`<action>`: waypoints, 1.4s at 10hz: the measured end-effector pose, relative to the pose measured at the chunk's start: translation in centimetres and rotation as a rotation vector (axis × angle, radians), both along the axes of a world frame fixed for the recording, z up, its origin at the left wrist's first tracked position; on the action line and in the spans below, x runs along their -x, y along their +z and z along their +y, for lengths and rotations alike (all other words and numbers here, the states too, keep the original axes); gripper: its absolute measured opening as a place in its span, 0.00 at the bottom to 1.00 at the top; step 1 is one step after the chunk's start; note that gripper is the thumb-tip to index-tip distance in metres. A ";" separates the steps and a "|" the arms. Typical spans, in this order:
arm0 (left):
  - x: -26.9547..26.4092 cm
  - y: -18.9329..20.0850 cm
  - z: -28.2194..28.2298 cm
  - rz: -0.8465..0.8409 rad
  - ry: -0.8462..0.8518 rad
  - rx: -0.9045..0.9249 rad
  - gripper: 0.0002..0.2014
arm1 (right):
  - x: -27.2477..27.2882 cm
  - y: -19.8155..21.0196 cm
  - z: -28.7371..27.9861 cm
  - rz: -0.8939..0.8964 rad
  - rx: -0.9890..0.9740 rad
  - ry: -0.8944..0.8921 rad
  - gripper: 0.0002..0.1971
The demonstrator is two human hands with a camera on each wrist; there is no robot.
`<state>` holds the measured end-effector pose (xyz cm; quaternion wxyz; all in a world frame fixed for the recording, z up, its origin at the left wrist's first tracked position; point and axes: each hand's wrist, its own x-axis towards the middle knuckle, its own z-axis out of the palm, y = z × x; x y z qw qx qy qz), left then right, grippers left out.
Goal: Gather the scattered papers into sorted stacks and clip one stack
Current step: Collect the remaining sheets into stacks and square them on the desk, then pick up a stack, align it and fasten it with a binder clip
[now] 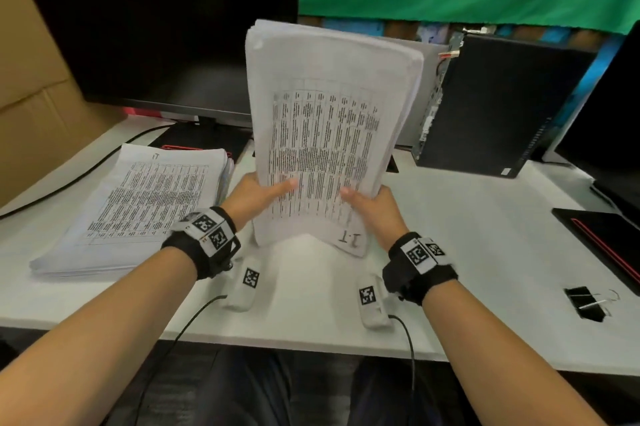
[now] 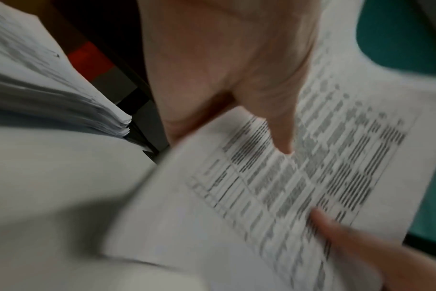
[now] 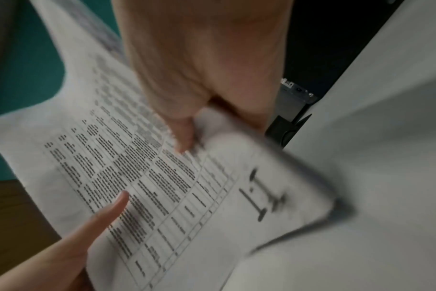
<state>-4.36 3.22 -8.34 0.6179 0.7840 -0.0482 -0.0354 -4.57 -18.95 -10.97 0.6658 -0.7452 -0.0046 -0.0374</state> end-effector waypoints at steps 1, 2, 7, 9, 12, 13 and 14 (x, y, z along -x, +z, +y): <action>-1.6 0.8 2.1 0.049 0.068 -0.068 0.17 | -0.6 -0.1 -0.6 0.025 -0.090 -0.017 0.16; -4.2 0.8 7.7 0.015 0.290 -0.204 0.17 | -0.7 -1.3 -2.0 0.199 -0.161 -0.085 0.19; -0.7 -2.4 18.0 0.451 0.543 -0.753 0.17 | -1.1 -4.0 -5.4 0.561 -0.226 -0.096 0.19; -0.3 -3.0 11.1 0.387 0.430 -0.654 0.19 | -1.1 -1.6 -6.8 0.366 -0.486 0.019 0.39; 0.8 -2.9 0.5 0.433 0.281 -0.242 0.20 | 1.7 1.1 -2.2 0.423 -0.060 0.214 0.31; -2.2 -6.0 2.1 0.491 0.199 -0.194 0.16 | 1.7 -1.8 -2.9 0.512 0.064 0.211 0.40; -3.2 -7.4 2.7 0.475 0.159 -0.089 0.14 | 1.5 -3.1 -2.4 0.537 0.105 0.164 0.32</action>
